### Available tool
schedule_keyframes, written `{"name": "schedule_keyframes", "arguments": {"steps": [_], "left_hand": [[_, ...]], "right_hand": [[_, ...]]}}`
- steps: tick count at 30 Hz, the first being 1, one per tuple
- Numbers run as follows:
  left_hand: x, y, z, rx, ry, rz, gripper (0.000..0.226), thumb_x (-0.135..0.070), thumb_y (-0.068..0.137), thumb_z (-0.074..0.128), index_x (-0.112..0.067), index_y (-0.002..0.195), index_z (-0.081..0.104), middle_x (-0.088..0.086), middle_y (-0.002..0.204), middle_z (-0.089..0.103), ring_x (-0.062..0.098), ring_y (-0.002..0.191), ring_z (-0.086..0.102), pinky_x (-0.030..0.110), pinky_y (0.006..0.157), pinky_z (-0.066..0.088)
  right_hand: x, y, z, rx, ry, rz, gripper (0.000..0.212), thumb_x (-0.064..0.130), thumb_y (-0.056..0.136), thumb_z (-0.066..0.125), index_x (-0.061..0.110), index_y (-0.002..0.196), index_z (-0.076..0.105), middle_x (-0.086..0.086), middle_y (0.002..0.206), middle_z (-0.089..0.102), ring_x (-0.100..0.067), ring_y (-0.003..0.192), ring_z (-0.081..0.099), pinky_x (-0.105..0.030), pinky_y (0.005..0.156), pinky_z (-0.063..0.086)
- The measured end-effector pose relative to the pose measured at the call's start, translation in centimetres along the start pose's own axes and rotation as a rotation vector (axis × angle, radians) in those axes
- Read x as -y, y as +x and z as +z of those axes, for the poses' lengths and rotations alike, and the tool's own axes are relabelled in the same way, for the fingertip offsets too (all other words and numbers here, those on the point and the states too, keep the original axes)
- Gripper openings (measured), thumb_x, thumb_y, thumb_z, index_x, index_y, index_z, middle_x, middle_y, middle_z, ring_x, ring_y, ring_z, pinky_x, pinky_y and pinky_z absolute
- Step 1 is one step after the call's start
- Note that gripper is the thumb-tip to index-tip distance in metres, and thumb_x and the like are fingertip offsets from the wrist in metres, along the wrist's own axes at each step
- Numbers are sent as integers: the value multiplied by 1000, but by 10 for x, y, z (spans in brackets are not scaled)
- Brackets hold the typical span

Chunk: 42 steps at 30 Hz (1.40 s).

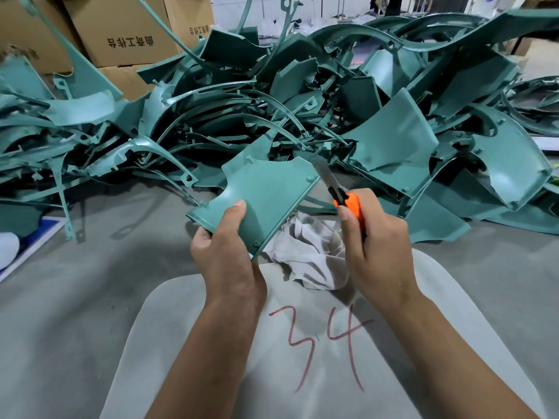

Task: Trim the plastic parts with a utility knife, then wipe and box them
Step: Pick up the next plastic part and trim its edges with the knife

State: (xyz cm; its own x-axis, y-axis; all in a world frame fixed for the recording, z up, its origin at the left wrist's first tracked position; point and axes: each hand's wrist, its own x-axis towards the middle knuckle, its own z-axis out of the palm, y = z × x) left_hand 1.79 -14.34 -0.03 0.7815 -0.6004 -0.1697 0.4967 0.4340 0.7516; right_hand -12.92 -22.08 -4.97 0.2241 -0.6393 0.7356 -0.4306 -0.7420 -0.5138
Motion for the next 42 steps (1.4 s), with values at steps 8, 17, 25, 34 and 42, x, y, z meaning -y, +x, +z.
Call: {"name": "schedule_keyframes", "arguments": {"steps": [8,17,25,34,42], "left_hand": [[-2,-4,1,-1,-10,-20,10,-3,91,70,-10,94,64,0,76,78,14,68,76,26,59,59],[-2,-6,1,-3,-33,-40,11,-3,90,71,-11,95,64,0,76,78,14,67,76,24,57,58],[-1,-5,0,-2,-33,-38,13,-3,89,71,-11,95,63,-1,74,77,13,66,75,26,58,59],[3,-4,0,128,-63,-11,15,0,92,70,-13,98,73,8,103,79,25,93,78,34,74,63],[5,2,0,79,-102,66,11,-2,92,73,-13,93,74,7,101,80,23,92,78,36,78,63]], "right_hand": [[0,0,-2,129,80,-50,25,32,111,44,14,95,51,4,64,49,-15,52,46,-38,48,39],[1,-1,-2,113,113,-44,27,36,111,41,15,95,50,5,62,50,-14,51,47,-30,47,36],[-8,4,-4,-44,49,82,24,28,113,42,21,90,44,5,59,49,-17,47,47,-27,42,33],[2,1,-1,9,18,-16,16,27,110,45,24,95,44,3,60,49,-17,48,44,-35,46,36],[15,-7,1,251,98,-147,21,36,108,46,17,101,53,13,65,41,-13,53,41,-37,51,39]]}}
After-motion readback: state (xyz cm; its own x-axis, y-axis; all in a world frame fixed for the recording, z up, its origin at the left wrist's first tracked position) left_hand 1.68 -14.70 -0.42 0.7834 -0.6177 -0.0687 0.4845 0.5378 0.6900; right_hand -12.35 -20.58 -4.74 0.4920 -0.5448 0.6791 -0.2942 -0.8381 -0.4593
